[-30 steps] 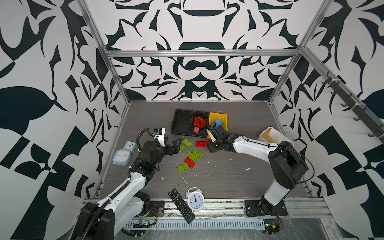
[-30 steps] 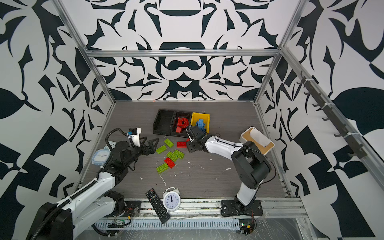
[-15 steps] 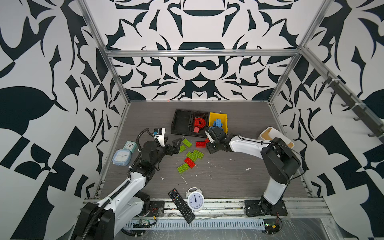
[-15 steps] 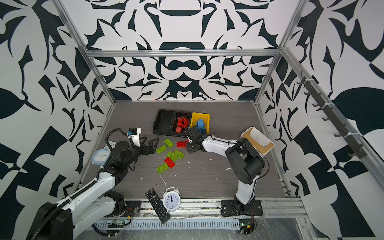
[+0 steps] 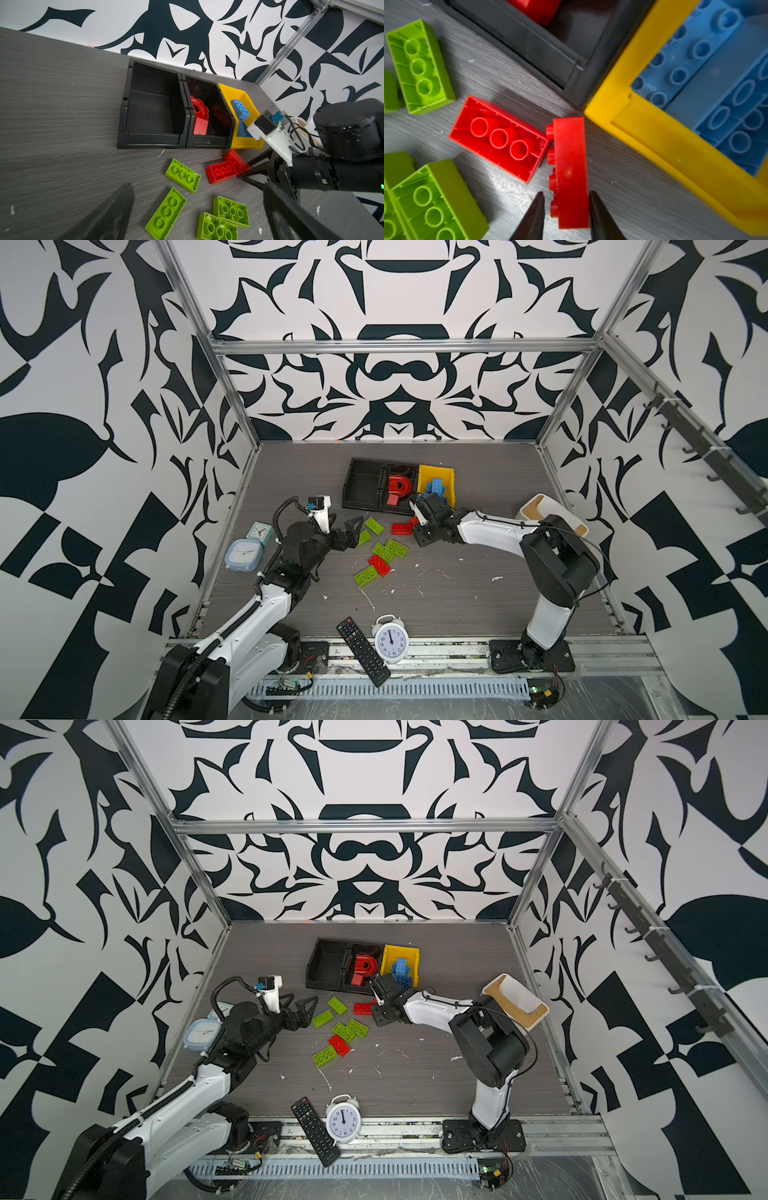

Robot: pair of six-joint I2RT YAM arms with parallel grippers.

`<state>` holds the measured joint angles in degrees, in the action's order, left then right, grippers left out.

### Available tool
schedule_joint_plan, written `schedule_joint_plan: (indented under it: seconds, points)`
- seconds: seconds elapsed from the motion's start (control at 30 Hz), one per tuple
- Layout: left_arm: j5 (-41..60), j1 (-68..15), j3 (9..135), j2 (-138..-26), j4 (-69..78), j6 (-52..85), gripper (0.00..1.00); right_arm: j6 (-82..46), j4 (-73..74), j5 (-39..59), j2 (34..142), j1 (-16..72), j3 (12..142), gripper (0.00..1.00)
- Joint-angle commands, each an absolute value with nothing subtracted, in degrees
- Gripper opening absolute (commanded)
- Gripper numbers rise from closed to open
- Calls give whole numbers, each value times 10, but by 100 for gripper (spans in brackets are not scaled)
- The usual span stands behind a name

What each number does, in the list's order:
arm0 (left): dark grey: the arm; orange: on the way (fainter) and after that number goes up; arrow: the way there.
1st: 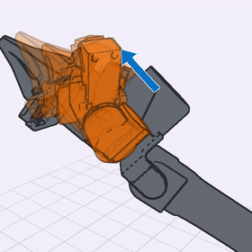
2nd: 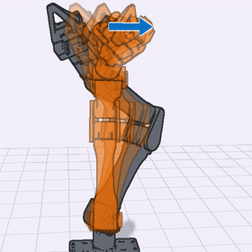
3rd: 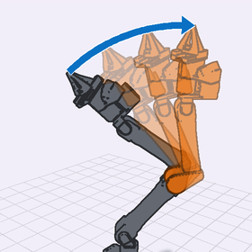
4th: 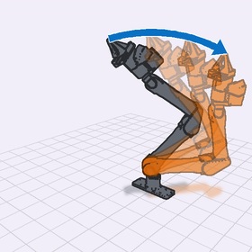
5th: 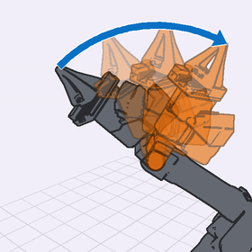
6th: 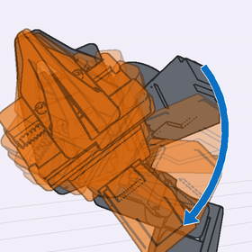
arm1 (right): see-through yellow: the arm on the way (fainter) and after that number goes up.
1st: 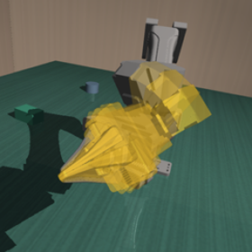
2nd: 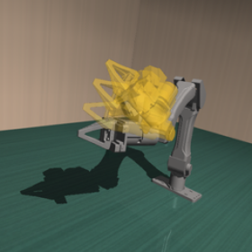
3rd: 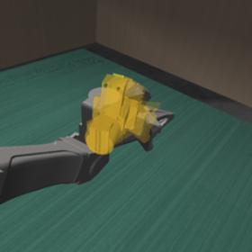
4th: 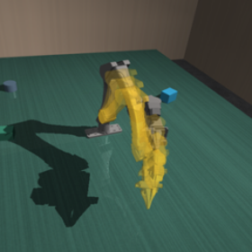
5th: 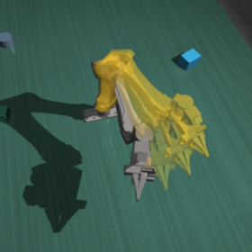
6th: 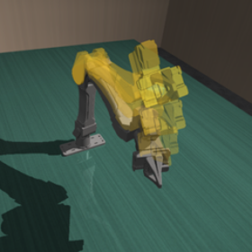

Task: Sort the legos into containers by color
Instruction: 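Move the right gripper down onto the red brick lying on its side, then grasp the red brick with the right gripper and lift it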

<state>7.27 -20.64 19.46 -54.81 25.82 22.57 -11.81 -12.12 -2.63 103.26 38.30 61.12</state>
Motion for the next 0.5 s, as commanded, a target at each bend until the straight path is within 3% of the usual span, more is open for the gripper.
schedule_joint_plan:
  seconds: [0.0, 0.47]
  points:
    - [68, -207, 195, -544, 259, 226, 100, -115, -116, -28, 1027, 385, 625, 36]
    - [68, -207, 195, -543, 259, 226, 100, -116, -118, -28, 1029, 385, 621, 29]
